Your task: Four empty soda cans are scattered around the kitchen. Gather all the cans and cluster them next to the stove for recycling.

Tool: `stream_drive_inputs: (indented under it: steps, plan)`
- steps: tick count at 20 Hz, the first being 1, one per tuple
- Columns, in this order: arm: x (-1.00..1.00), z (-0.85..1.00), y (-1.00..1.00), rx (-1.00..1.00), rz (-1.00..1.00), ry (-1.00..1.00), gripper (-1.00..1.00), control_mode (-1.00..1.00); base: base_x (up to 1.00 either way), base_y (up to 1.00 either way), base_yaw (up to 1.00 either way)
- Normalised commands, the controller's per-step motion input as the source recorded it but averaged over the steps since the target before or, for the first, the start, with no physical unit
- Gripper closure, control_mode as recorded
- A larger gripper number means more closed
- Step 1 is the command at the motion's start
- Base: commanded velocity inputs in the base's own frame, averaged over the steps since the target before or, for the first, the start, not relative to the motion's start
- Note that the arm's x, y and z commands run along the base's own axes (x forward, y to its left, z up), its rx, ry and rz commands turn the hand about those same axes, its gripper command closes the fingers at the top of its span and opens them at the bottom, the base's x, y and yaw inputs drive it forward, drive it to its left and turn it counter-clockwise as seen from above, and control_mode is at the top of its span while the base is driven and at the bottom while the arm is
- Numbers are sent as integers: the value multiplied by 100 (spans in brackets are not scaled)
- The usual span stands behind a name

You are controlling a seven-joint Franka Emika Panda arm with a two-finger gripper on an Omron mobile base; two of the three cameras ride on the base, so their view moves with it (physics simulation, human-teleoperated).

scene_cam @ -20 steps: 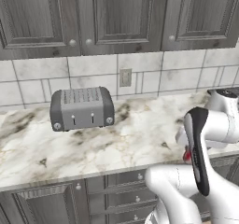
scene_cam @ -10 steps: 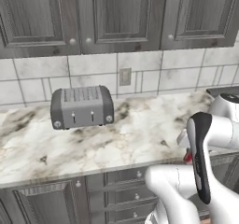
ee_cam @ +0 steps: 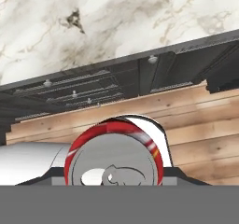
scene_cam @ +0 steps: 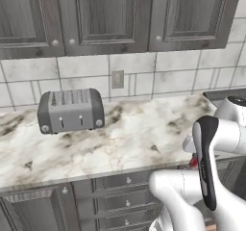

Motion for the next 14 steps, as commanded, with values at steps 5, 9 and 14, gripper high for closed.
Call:
stream_drive_inputs:
  steps: [5, 9, 14]
  plan:
    - [0, 0, 0, 0, 0, 0, 100, 100, -21, -47, 1]
    - [0, 0, 0, 0, 0, 0, 100, 100, -16, -44, 1]
    - [0, 0, 0, 0, 0, 0, 100, 100, -15, -50, 0]
